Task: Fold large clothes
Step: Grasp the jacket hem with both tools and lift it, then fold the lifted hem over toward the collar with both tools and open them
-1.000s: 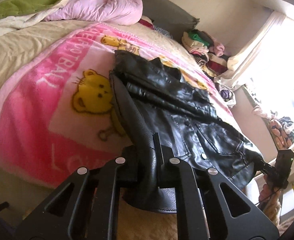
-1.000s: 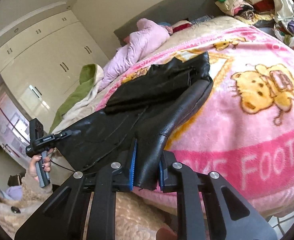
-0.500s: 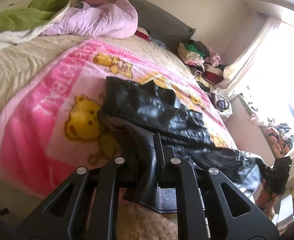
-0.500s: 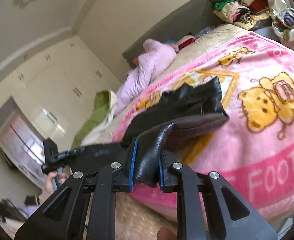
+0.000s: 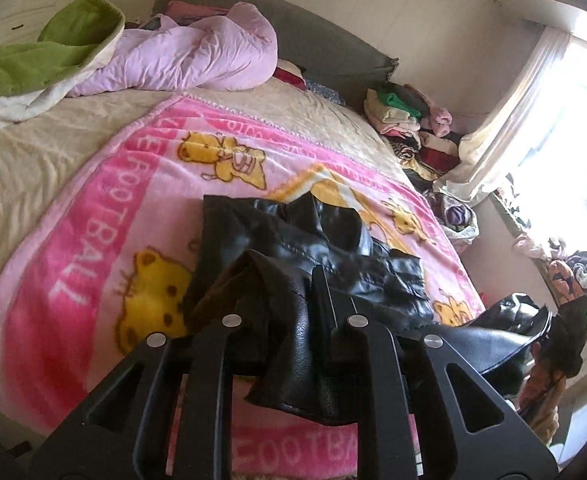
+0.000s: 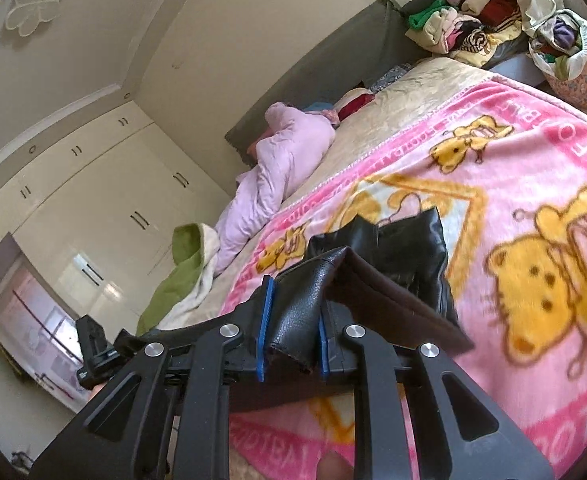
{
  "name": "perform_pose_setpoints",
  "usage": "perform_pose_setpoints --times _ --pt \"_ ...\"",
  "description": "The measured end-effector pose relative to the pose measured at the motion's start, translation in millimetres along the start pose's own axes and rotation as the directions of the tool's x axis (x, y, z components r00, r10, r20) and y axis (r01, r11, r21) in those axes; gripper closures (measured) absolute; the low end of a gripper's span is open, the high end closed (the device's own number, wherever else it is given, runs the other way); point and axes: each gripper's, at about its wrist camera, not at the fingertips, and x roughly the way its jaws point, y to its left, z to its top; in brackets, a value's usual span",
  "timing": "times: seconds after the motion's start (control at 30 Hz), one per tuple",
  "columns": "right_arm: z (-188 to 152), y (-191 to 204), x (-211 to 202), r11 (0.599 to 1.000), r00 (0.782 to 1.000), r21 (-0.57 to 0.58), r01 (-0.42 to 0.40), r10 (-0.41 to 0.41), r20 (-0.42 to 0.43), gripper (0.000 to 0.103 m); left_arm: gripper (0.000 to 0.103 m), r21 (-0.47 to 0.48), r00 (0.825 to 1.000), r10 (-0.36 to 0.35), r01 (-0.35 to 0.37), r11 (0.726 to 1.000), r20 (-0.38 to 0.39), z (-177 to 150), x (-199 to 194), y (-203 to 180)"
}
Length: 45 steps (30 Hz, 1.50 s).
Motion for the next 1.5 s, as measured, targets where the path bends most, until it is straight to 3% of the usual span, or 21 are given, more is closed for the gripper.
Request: perform_pose_setpoints --times 0.5,0.77,1.1,1.17,1.37,1.5 --pt "34.0 -29.5 74.4 0.992 0.991 0.005 0.128 -0.128 -0.027 0.084 0.09 0.013 0.995 0.095 -0.094 0.995 -0.03 36.9 62.5 4.3" --pt "40.3 -60.9 119.9 0.963 0.96 0.017 0.268 -0.265 -0.093 0.081 0.086 -0.026 0.985 0.135 -0.139 0.99 -0.107 45.5 103.7 23.3" --pt "36.4 -91.5 160.1 0.941 0.932 0.036 0.338 -0.329 -0.155 0.078 0.085 -0.045 0.975 0.154 -0.163 0.986 -0.16 43.7 144.0 40.4" --pt "35.5 -94.0 163.4 0.941 0.932 0.038 0.336 -0.326 -0.157 0.075 0.084 -0.049 0.977 0.146 -0.155 0.987 -0.155 44.6 146.1 41.0" --pt "37.7 -96.1 163.6 0.951 0.943 0.036 0.307 -0.299 -0.147 0.053 0.074 -0.068 0.984 0.109 -0.12 0.99 -0.141 47.6 151.7 41.1" --pt "41.1 -92.2 160.2 0.945 0.94 0.0 0.327 -0.325 -0.106 0.027 0.061 -0.085 0.988 0.086 -0.097 0.992 -0.125 51.2 151.8 41.0"
